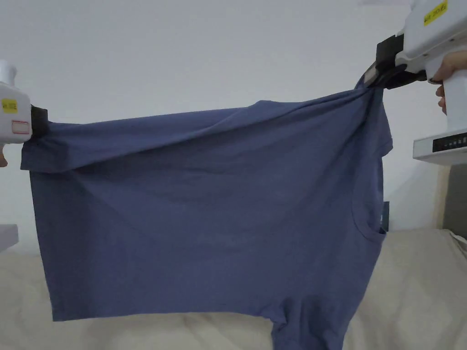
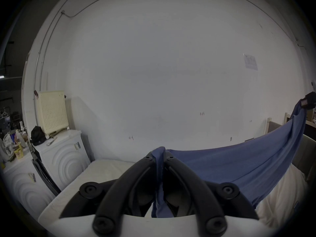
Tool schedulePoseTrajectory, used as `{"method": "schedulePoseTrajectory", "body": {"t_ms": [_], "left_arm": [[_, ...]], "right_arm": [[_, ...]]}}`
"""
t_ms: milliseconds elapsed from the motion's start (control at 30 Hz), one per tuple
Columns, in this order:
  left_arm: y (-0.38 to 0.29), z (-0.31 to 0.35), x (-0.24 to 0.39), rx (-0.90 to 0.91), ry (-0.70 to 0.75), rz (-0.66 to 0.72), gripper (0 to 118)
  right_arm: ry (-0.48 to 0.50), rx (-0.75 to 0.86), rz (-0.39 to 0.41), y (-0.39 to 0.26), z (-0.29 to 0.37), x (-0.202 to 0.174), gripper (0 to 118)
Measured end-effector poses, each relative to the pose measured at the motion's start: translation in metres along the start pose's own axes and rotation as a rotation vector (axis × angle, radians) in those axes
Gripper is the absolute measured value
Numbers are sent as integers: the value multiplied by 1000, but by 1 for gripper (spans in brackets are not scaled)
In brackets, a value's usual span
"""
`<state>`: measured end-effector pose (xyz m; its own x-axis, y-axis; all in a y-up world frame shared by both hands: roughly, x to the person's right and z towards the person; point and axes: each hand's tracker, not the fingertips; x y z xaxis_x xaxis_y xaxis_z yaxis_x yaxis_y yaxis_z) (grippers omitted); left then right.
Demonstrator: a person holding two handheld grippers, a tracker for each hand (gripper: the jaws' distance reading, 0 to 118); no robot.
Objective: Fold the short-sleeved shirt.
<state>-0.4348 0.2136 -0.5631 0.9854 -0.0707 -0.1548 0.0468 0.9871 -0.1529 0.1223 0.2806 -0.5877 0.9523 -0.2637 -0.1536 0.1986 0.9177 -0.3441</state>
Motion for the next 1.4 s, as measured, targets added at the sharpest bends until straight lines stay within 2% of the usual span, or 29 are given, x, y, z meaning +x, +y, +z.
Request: {"method": "schedulePoseTrajectory", "body": {"t_ms": [200,300,367,533,633,767,833,900,967,1100,1167,1300,1367,1400], "left_arm": [[-87,-23,7,-204,-9,-16,7],[-146,-23,13,-293,-24,-58,7],[-188,-23,17,-354,-27,-85,7],[-281,-24,21,-545,-82,11,7],[-318,-17,27,-604,-63,-19,7],[-345,-16,14,-665,-69,28,7],[-348,-11,2,-670,-66,52,7],[-345,2,-6,-655,-71,66,7],[-340,21,-9,-632,-72,62,7],[-341,69,-9,-618,-88,-8,7],[-344,96,-12,-604,-111,-19,7],[-355,163,-25,-571,-107,20,7],[-365,193,-36,-576,-118,45,7],[-370,208,-41,-584,-108,64,7]], "right_arm": [[-1,-128,-50,-69,-41,19,5],[-7,-212,-57,-112,-63,30,5],[2,-276,-34,-140,-81,39,5],[3,-437,-91,-235,-109,54,5],[-31,-524,-68,-292,-117,60,5],[-40,-605,-135,-344,-121,76,5],[-42,-598,-160,-354,-113,87,5],[-11,-573,-251,-359,-94,93,5],[5,-523,-284,-358,-71,97,5],[5,-496,-260,-363,-16,94,5],[5,-496,-258,-374,22,76,5],[20,-470,-201,-393,89,61,5],[15,-454,-208,-408,123,56,5],[35,-451,-240,-417,140,55,5]]}}
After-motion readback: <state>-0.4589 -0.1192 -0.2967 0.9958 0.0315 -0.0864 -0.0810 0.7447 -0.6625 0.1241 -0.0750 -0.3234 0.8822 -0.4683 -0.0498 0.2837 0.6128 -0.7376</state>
